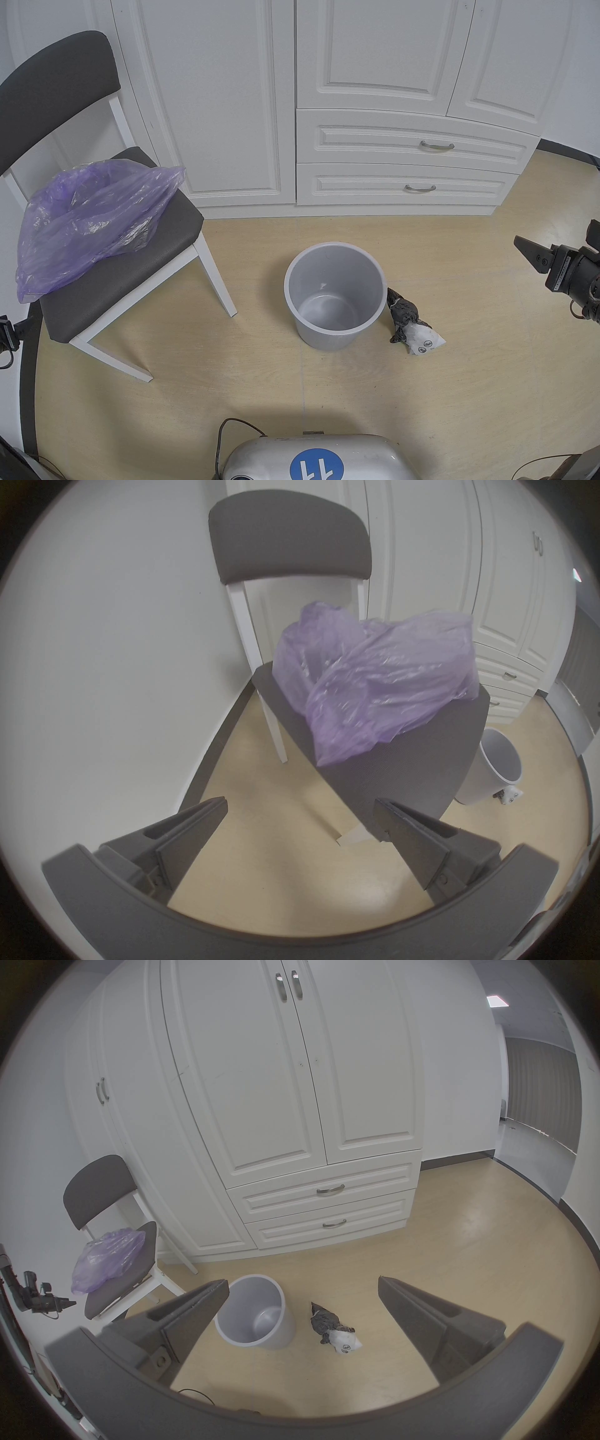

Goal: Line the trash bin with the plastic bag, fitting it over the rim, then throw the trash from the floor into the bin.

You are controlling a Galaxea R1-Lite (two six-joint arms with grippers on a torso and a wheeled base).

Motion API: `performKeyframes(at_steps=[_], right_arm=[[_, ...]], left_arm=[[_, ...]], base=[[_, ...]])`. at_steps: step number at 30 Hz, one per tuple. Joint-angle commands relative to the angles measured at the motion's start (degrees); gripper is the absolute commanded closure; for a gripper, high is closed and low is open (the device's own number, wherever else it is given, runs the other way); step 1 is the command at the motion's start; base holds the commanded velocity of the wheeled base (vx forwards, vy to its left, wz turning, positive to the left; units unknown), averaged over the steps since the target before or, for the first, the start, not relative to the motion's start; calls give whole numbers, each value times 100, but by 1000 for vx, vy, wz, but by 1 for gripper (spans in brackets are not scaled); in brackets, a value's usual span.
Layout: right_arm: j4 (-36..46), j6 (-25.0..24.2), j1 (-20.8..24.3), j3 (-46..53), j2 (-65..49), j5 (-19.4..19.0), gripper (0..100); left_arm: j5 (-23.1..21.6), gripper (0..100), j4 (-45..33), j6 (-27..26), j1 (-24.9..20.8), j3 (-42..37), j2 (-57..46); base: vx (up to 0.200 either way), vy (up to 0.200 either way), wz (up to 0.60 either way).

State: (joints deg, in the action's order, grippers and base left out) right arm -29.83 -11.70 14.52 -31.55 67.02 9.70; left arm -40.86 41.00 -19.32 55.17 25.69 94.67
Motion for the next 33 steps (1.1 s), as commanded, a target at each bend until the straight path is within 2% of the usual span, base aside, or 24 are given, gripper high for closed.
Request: performKeyframes(at_steps=[1, 4, 6, 8, 9, 14, 17, 29, 33], right_arm=[[-5, 1, 33, 17, 30, 5, 0], [-5, 1, 33, 8, 12, 5, 0], [-14, 1, 25, 8, 4, 5, 0], [-14, 1, 25, 8, 4, 5, 0], [-5, 1, 33, 8, 4, 5, 0], [-14, 1, 33, 0, -5, 5, 0], [-14, 1, 33, -9, -5, 5, 0], [-14, -7, 25, -9, -31, 5, 0], [-14, 1, 25, -18, -58, 5, 0]], left_arm=[[-1, 0, 49, 16, -42, 226, 675], [-1, 0, 93, 306, -121, 376, 851], [-9, 0, 110, 781, -183, 393, 781], [-9, 0, 110, 781, -183, 393, 781], [-53, 0, 225, 1414, -244, 429, 605], [-97, 0, 400, 2090, -349, 490, 438], [-185, 0, 392, 2257, -367, 516, 368], [-194, 0, 392, 2363, -376, 508, 464], [-185, 0, 400, 2706, -516, 543, 306]], base=[[0, 0, 0], [0, 0, 0], [0, 0, 0], [0, 0, 0], [0, 0, 0], [0, 0, 0], [0, 0, 0], [0, 0, 0], [0, 0, 0]])
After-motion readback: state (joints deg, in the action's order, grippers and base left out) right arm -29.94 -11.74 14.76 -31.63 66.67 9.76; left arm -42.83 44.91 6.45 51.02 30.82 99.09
